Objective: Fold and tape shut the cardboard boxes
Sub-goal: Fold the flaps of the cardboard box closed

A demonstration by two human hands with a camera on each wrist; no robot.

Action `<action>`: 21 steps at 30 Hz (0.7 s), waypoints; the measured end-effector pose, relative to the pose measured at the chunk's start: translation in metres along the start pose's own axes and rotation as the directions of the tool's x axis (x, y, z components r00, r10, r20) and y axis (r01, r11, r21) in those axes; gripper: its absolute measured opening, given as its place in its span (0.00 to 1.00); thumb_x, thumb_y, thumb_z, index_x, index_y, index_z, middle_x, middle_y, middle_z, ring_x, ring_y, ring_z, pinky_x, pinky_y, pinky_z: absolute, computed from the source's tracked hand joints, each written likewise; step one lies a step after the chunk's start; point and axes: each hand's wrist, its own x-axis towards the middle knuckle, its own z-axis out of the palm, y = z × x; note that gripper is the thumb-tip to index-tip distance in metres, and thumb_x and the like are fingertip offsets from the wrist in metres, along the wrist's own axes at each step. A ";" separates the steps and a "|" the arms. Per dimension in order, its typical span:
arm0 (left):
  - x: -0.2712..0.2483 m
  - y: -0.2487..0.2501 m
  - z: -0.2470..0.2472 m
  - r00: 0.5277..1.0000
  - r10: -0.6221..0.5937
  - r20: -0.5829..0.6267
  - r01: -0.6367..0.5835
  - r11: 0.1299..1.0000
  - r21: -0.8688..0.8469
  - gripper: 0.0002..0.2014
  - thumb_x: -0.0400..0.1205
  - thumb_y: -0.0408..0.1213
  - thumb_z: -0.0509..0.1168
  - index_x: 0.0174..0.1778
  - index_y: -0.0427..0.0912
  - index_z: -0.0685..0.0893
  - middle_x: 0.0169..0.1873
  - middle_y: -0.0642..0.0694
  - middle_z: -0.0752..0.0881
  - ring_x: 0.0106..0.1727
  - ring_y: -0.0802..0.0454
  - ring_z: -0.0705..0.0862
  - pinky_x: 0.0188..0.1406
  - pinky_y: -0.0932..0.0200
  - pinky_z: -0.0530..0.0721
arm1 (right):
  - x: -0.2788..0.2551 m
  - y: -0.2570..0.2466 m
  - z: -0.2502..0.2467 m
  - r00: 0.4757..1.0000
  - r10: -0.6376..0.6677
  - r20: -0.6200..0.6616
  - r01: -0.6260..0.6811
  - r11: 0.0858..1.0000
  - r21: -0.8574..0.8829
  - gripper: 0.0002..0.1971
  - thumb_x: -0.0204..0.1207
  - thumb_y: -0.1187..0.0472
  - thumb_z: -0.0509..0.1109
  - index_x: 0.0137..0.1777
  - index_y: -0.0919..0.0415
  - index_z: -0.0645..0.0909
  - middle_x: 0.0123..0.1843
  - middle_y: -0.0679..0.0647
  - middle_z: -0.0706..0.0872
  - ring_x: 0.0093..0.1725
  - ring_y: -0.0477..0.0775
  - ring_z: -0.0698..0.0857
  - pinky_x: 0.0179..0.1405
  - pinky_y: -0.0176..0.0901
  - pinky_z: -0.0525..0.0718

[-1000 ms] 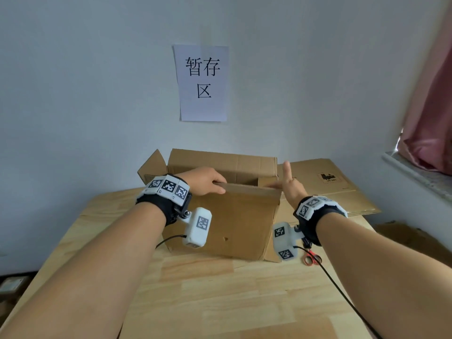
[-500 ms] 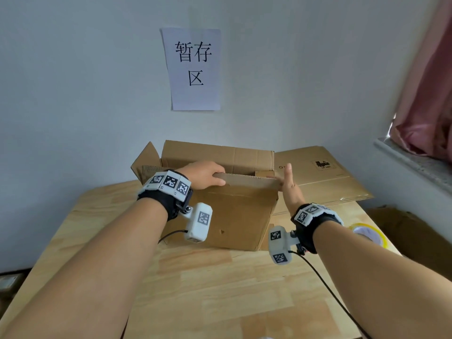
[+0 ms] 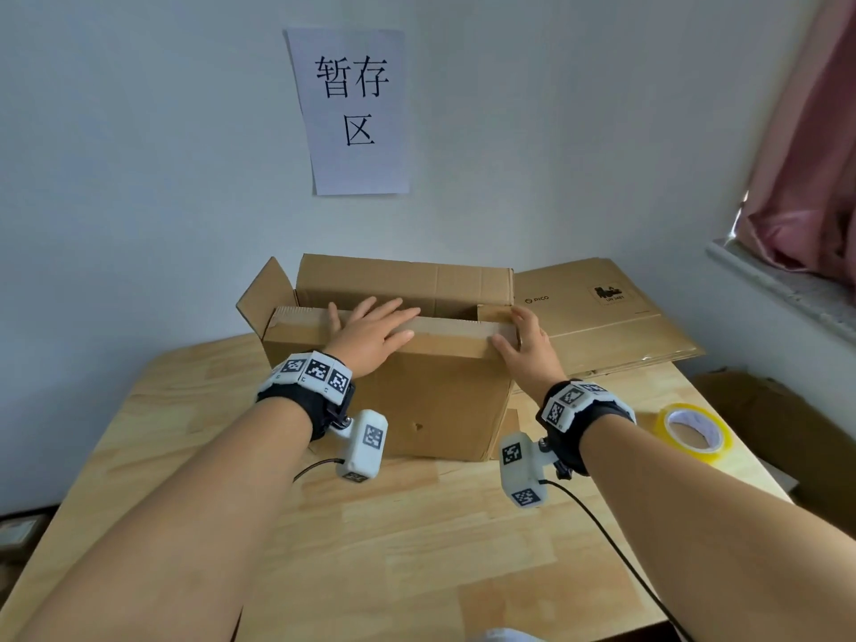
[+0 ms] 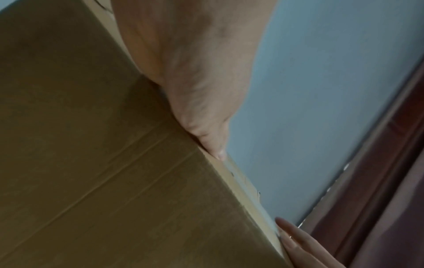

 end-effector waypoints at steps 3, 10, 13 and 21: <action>0.000 -0.004 0.003 0.999 -0.022 0.034 0.021 1.000 0.021 0.22 0.87 0.58 0.38 0.80 0.71 0.52 0.83 0.62 0.47 0.84 0.49 0.39 0.73 0.26 0.30 | 0.011 -0.008 0.005 1.000 0.005 -0.028 -0.009 0.989 -0.149 0.29 0.81 0.60 0.63 0.80 0.53 0.58 0.85 0.51 0.50 0.82 0.52 0.57 0.80 0.58 0.57; 0.002 -0.005 0.002 0.997 -0.043 0.065 0.042 0.999 0.024 0.22 0.87 0.58 0.38 0.80 0.71 0.53 0.83 0.62 0.48 0.84 0.49 0.40 0.73 0.25 0.30 | 0.020 -0.056 0.042 0.943 -0.121 0.311 0.275 0.812 -0.516 0.24 0.84 0.54 0.56 0.79 0.48 0.63 0.85 0.49 0.51 0.84 0.53 0.47 0.80 0.63 0.43; 0.002 -0.006 0.002 0.995 -0.050 0.091 0.048 0.999 0.026 0.22 0.87 0.57 0.38 0.80 0.70 0.54 0.83 0.61 0.49 0.84 0.48 0.41 0.73 0.25 0.31 | 0.015 -0.050 0.059 0.926 -0.055 0.374 0.280 0.762 -0.584 0.33 0.82 0.35 0.44 0.83 0.48 0.52 0.85 0.47 0.49 0.84 0.53 0.45 0.80 0.64 0.40; 0.004 -0.017 -0.018 0.997 0.019 0.076 -0.021 1.000 0.021 0.27 0.87 0.55 0.47 0.82 0.64 0.45 0.84 0.56 0.41 0.84 0.47 0.38 0.76 0.28 0.33 | 0.022 -0.046 0.061 0.919 -0.063 0.390 0.335 0.649 -0.684 0.41 0.76 0.28 0.48 0.84 0.46 0.43 0.85 0.46 0.46 0.84 0.54 0.46 0.80 0.64 0.43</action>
